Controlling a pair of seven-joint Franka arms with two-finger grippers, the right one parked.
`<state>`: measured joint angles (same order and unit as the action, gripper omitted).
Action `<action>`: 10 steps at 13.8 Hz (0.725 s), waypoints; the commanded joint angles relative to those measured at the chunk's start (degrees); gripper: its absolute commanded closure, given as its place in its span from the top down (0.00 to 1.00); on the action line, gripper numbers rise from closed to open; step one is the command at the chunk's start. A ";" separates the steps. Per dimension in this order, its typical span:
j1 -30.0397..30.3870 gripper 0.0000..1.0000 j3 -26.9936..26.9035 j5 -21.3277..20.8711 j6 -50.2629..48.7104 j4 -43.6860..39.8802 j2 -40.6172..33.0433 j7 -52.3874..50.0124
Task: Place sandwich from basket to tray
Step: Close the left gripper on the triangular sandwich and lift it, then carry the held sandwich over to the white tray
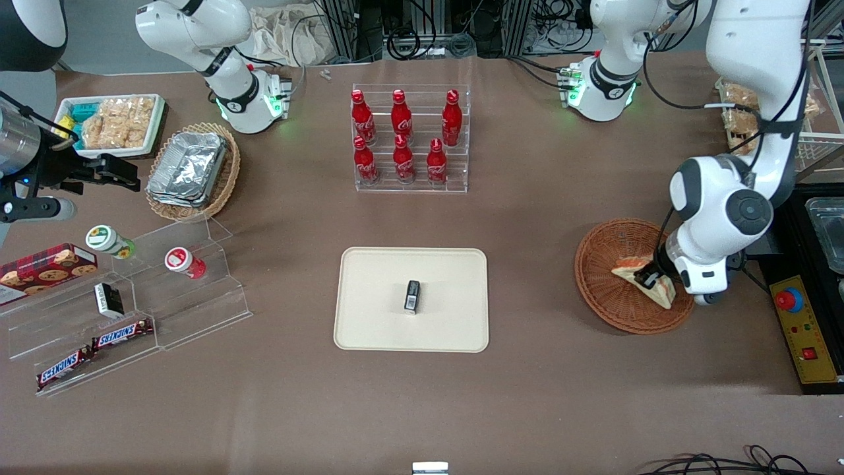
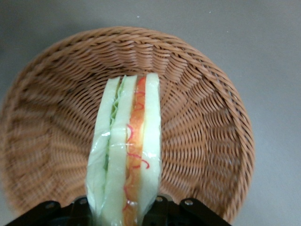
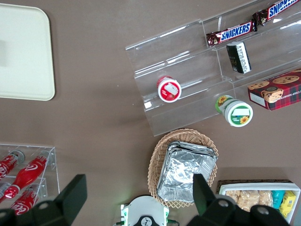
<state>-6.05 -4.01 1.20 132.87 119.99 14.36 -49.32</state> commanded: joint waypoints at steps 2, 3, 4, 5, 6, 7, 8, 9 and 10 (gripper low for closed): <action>-2.56 0.00 4.08 -0.58 -17.95 -9.65 -3.55 3.17; -2.83 0.00 6.88 -0.32 -19.82 -12.12 -3.02 4.05; -3.26 0.00 10.39 -0.23 -19.84 -13.63 -2.23 4.14; -3.36 0.00 13.56 -0.49 -19.76 -15.12 -1.10 4.14; -3.36 0.00 16.55 -0.41 -19.84 -17.57 0.83 4.14; -3.44 0.00 19.54 -0.49 -19.67 -20.38 3.29 3.88; -3.71 0.00 21.57 -0.58 -19.41 -22.93 5.49 3.62; -4.75 0.00 22.55 -0.58 -19.32 -25.83 7.86 4.23; -5.46 0.00 22.56 -0.41 -19.84 -30.21 11.62 4.58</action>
<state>-10.65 18.07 1.21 114.75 99.46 18.22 -46.13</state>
